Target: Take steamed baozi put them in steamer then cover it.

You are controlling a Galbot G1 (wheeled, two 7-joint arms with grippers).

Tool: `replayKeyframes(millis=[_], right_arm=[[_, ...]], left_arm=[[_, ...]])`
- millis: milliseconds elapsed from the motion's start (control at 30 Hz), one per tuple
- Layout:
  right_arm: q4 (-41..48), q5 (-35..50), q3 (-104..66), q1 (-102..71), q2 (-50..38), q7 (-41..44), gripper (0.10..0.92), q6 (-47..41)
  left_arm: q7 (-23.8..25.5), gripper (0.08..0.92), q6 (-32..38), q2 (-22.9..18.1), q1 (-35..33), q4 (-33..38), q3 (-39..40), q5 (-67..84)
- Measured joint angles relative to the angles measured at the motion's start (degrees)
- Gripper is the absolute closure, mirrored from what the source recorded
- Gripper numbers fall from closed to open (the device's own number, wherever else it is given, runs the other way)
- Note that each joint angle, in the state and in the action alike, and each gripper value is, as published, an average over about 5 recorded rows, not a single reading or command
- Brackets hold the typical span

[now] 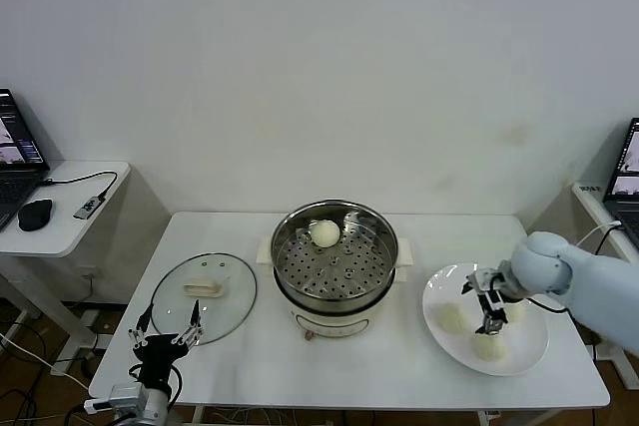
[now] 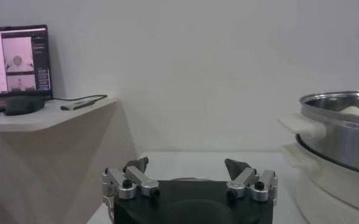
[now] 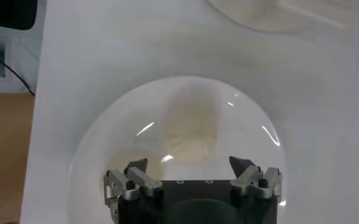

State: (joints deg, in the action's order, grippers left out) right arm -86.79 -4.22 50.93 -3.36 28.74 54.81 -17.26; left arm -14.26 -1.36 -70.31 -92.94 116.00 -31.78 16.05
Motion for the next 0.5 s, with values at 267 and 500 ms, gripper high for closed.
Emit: replayKeyframes(millis=[267, 500], right_arm=[[2.31, -0.63, -2.28, -2.56, 2.48, -0.68, 0.204, 0.11], [3.19, -0.84, -3.08, -3.66, 3.87, -0.89, 0.301, -0.59]], left_arm=[[-0.04, 0.177, 0.1, 0.11, 0.06, -0.07, -0.46, 0.0], [-0.07, 0.177, 0.18, -0.03, 0.09, -0.08, -0.53, -0.01]])
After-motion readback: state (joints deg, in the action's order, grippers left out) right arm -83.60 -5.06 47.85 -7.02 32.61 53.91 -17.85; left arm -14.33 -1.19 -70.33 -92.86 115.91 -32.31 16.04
